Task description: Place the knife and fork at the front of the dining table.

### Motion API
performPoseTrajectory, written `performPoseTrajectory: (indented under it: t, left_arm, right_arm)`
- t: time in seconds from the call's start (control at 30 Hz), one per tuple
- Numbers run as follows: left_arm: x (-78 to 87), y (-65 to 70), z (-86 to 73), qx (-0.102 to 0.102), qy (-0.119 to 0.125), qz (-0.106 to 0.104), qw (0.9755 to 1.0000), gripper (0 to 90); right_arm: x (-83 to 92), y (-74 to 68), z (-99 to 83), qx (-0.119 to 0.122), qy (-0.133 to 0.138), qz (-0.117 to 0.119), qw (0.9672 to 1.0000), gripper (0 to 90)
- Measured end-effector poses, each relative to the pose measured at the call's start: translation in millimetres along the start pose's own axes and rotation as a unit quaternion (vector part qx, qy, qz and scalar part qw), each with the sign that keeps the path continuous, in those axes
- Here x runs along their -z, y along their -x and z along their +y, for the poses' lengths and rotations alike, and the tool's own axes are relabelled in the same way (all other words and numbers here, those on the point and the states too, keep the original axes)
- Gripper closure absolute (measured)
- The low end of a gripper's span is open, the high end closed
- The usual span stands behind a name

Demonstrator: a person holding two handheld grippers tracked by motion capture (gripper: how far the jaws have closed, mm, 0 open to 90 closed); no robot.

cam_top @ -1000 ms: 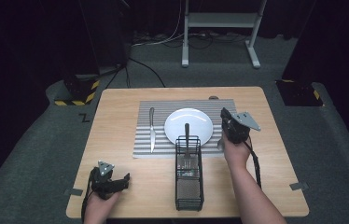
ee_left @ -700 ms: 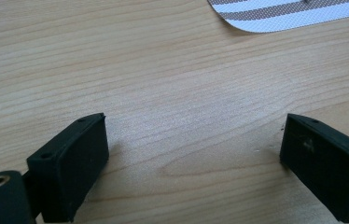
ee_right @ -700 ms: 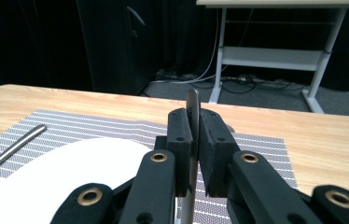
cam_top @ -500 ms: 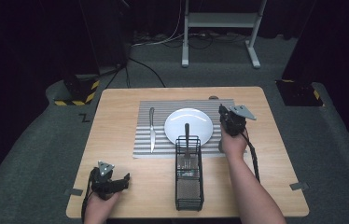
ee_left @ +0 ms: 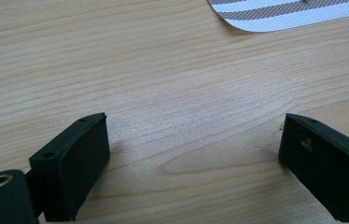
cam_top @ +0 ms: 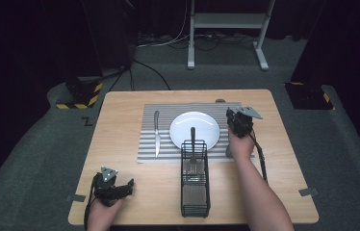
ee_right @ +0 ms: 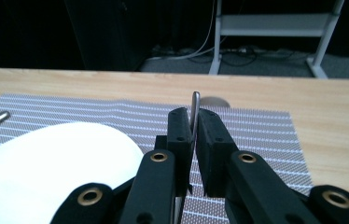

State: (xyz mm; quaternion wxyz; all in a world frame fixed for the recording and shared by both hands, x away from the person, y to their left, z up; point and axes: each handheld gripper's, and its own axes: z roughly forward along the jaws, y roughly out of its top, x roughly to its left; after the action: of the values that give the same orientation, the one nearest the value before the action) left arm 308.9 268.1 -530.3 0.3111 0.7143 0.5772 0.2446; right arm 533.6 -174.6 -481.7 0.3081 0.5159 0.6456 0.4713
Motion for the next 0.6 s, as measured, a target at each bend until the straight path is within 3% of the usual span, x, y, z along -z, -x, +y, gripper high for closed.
performPoseTrajectory:
  t: [0.6]
  left_arm:
    - [0.5,-0.5,-0.3,0.0,0.001,-0.001,1.0,9.3]
  right_arm:
    - [-28.0,8.8,-15.0,-0.02,-0.052,0.001,0.9985,83.0]
